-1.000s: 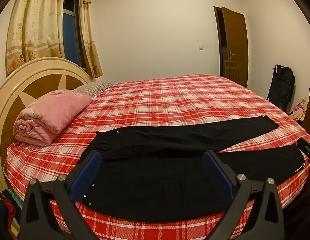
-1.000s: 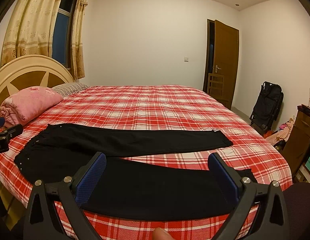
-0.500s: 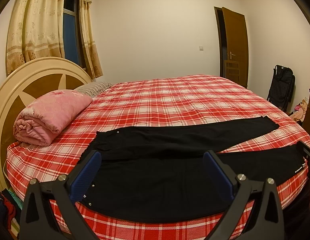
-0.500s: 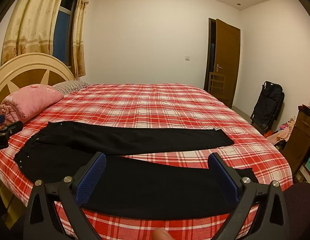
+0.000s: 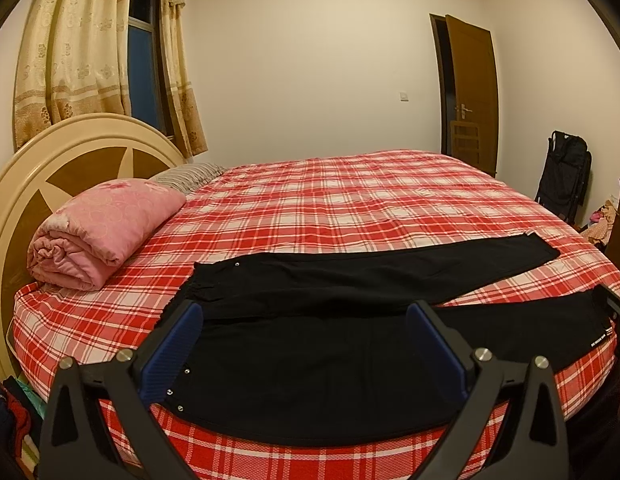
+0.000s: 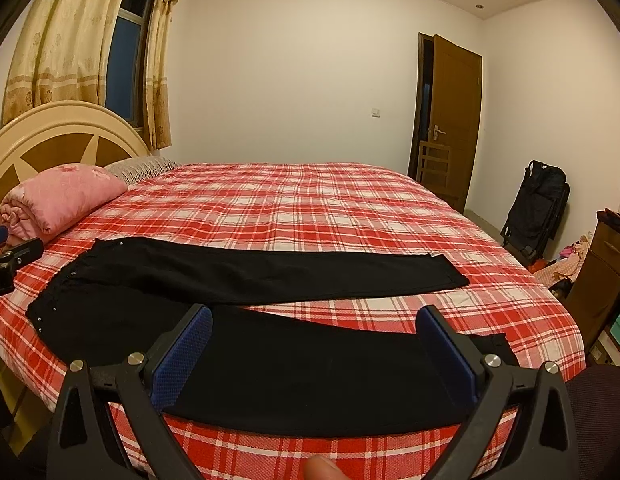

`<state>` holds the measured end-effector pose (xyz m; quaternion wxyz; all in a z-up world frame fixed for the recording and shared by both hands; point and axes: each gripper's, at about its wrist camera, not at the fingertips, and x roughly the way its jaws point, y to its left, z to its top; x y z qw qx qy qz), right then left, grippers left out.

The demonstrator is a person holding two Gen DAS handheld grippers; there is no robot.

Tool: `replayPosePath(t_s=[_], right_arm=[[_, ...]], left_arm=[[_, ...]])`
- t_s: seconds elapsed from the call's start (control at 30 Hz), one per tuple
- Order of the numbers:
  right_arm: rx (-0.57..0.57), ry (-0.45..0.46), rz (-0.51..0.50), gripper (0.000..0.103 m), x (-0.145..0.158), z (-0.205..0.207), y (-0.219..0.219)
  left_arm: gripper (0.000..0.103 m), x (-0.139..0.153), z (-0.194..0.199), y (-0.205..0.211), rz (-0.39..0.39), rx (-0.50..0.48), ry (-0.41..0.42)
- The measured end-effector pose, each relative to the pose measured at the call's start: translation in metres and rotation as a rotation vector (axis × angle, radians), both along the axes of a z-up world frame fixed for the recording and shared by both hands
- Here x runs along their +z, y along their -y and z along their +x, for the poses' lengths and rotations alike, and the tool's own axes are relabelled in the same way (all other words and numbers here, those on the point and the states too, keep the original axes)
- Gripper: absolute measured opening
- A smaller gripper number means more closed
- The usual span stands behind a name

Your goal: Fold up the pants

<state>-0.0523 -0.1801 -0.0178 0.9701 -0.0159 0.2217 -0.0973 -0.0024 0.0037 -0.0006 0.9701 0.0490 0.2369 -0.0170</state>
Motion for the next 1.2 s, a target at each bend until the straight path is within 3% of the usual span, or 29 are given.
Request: replayPosePath(t_s=[0.6,0.93,1.0,1.07,1.2], right_arm=[[0.006,-0.032,0.009,0.102,-0.009,0.006,0.006],[0.023,-0.116,0.059,0.102,-0.043,0.030,0.021],[0.026,-0.132,0.077,0.102,-0.051,0.038,0.030],[0.021,-0.156,0.094,0.102,-0.060,0.049,0.040],[-0.007,-0.209,0.123,0.102,-0.074,0.076,0.066]], left_arm=[[0.103,-0.010,0.001,0.001,0.000,-0.003,-0.018],[0.103,-0.032,0.016,-0.003,-0.016,0.019,-0.051],[0.103,-0.035,0.020,-0.007,-0.024,0.033,-0.035],[0.103,-0.036,0.027,-0.017,-0.022,0.071,0.034],[0.103,-0.041,0.050,-0.040,0.011,0.036,0.106]])
